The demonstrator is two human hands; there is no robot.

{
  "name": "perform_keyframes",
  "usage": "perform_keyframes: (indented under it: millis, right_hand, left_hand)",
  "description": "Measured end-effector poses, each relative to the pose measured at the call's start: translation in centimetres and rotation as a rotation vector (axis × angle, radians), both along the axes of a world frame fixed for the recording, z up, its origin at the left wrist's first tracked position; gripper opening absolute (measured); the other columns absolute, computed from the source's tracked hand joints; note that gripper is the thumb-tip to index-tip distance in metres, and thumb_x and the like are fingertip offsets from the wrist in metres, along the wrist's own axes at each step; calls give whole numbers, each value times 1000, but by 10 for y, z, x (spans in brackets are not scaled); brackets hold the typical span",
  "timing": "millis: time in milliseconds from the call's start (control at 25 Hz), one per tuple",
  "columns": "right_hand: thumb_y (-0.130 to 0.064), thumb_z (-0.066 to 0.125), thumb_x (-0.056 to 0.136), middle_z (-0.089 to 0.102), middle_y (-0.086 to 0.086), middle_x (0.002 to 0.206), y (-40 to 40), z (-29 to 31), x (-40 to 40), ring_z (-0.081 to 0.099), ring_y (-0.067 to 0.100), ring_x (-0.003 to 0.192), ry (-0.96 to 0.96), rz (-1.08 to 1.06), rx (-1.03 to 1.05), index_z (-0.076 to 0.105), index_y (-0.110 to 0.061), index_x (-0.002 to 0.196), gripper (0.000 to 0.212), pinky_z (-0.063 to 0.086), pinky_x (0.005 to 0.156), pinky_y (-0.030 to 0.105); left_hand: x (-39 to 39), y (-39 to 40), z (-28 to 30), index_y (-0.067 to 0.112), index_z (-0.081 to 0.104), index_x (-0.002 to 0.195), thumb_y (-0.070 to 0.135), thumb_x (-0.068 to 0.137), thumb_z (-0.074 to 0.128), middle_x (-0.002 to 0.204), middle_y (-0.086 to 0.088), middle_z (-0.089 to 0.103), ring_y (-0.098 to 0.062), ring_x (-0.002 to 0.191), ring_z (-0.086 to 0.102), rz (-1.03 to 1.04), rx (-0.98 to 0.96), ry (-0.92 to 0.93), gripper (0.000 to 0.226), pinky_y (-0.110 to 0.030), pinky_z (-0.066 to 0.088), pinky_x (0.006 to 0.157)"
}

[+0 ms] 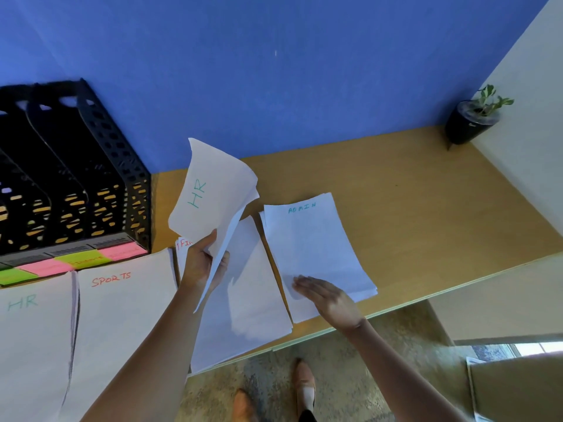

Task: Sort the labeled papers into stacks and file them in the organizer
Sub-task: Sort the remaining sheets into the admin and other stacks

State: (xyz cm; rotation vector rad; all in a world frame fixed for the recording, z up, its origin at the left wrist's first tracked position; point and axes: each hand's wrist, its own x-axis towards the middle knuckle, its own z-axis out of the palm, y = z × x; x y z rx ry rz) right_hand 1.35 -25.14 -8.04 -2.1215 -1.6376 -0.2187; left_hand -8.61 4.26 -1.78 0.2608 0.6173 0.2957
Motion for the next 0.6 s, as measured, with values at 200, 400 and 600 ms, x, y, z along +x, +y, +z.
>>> perform_keyframes:
  millis: [200, 400, 600]
  right_hand:
    - [29, 70, 60, 67, 6, 127, 0, -13, -4, 63, 23, 120, 44, 17, -70, 69, -9, 121, 72, 53, 98, 41]
    - [18, 72, 71, 64, 2, 132, -14, -18, -6, 58, 20, 126, 116, -12, -107, 68, -12, 123, 61, 52, 100, 40]
    - [-47, 61, 93, 56, -8, 141, -17, -12, -10, 51, 10, 132, 233, -64, -126, 60, -22, 132, 46, 50, 102, 38]
  left_hand:
    - [-9, -1, 8, 16, 58, 103, 18, 104, 42, 57, 3, 66, -8, 46, 65, -3, 67, 35, 16, -16, 52, 42]
    - [-15, 5, 15, 17, 63, 113, 19, 99, 53, 66, 3, 70, -9, 46, 66, -100, 263, 161, 17, -17, 50, 40]
    - [-15, 6, 16, 27, 78, 105, 10, 96, 57, 105, 3, 76, -16, 87, 75, -53, 342, 118, 28, -33, 63, 67]
